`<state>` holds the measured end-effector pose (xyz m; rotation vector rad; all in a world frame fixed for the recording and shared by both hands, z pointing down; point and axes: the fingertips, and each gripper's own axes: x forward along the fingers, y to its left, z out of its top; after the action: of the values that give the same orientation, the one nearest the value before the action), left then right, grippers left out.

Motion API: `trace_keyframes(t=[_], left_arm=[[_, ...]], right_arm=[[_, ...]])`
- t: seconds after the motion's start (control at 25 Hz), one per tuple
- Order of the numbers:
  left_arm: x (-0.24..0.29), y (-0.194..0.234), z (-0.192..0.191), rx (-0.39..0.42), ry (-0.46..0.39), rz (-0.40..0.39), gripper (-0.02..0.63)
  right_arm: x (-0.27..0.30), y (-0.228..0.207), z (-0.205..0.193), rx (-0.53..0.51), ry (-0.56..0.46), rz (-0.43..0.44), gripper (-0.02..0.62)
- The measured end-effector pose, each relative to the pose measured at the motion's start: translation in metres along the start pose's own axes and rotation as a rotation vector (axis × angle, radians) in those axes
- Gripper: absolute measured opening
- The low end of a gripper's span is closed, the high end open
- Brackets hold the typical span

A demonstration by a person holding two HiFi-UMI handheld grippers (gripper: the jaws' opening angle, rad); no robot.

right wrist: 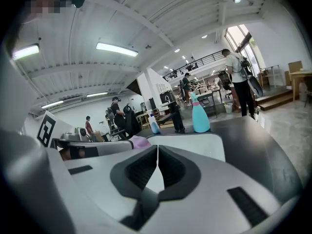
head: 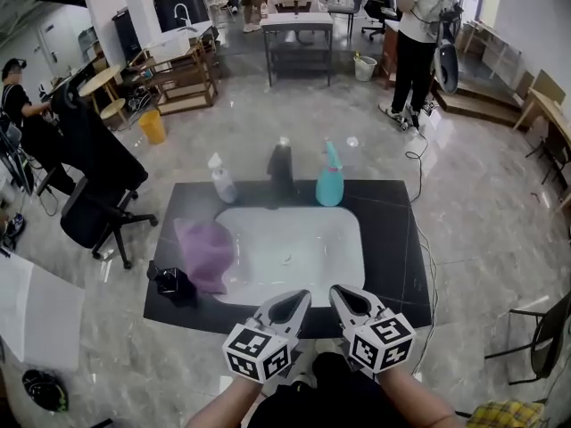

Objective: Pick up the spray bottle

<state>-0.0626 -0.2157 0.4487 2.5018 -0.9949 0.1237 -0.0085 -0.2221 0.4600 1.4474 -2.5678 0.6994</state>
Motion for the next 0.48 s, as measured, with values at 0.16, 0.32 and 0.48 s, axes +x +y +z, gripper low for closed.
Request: trace_keyframes(t=[0.16, 0.32, 0.48], left_arm=[[0.02, 0.004, 0.007, 0.012, -0.005, -0.004, 0.006], [0.036, 0.01, 0.015, 0.025, -0.011, 0.01, 0.006], [0.052, 0.014, 0.023, 0.042, -0.012, 0.017, 0.006]], right_arm=[[0.013, -0.02, 0.013, -0.002, -0.012, 0.0, 0.008], [0.023, -0.034, 0.024, -0.014, -0.015, 0.007, 0.008], [0.032, -0.047, 0.036, -0.017, -0.021, 0.011, 0.008]])
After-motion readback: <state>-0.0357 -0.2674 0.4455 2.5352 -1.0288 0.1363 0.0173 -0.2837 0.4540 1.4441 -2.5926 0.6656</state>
